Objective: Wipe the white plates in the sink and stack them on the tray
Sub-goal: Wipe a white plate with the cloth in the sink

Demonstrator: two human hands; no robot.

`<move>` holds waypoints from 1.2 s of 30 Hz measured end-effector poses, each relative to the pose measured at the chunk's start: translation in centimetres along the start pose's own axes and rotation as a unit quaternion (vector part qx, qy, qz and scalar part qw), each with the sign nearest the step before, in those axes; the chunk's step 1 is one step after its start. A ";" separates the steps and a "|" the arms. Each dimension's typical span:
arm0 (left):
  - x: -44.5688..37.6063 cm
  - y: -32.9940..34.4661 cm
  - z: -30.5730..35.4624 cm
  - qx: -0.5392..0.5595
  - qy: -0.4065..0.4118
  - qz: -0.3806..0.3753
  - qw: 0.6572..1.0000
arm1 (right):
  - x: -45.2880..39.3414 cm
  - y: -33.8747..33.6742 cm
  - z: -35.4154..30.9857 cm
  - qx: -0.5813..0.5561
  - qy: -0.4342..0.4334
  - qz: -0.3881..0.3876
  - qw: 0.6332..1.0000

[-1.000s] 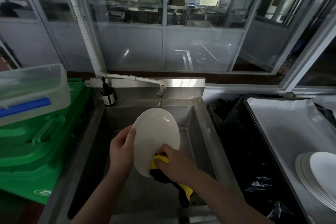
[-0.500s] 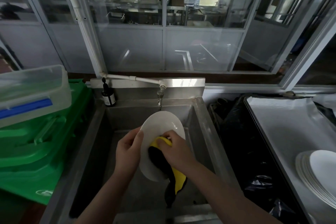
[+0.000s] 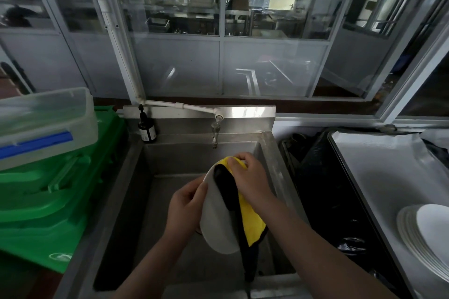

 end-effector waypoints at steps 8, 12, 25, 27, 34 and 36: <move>-0.4 0.5 -0.1 0.004 0.003 -0.006 1.000 | -0.5 -0.6 -0.1 -0.004 -0.024 0.009 1.000; -0.7 0.6 0.0 -0.003 0.005 -0.009 1.000 | -0.4 -0.7 -0.4 -0.015 -0.078 -0.029 0.996; -0.6 0.7 -0.6 0.024 -0.027 0.018 0.999 | 2.1 0.9 0.9 0.030 -0.102 -0.199 0.974; -0.6 0.5 -0.8 0.029 -0.036 0.031 0.998 | 2.8 1.0 1.2 0.043 -0.089 -0.222 0.970; -1.0 -0.1 -0.6 0.005 -0.033 0.053 0.998 | 4.8 1.2 2.7 0.071 -0.063 -0.296 0.951; -0.8 0.0 -0.4 0.000 -0.031 0.052 0.998 | 5.2 1.3 3.3 0.090 -0.059 -0.311 0.944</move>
Point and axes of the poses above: each hand's wrist, its own x-axis away from the middle knuckle, its own y-axis out of the palm, z = x × y, the point moved 3 cm from there along -x, towards the middle knuckle, and after that the axes turned 9 degrees about -y, right-handed, at the moved point
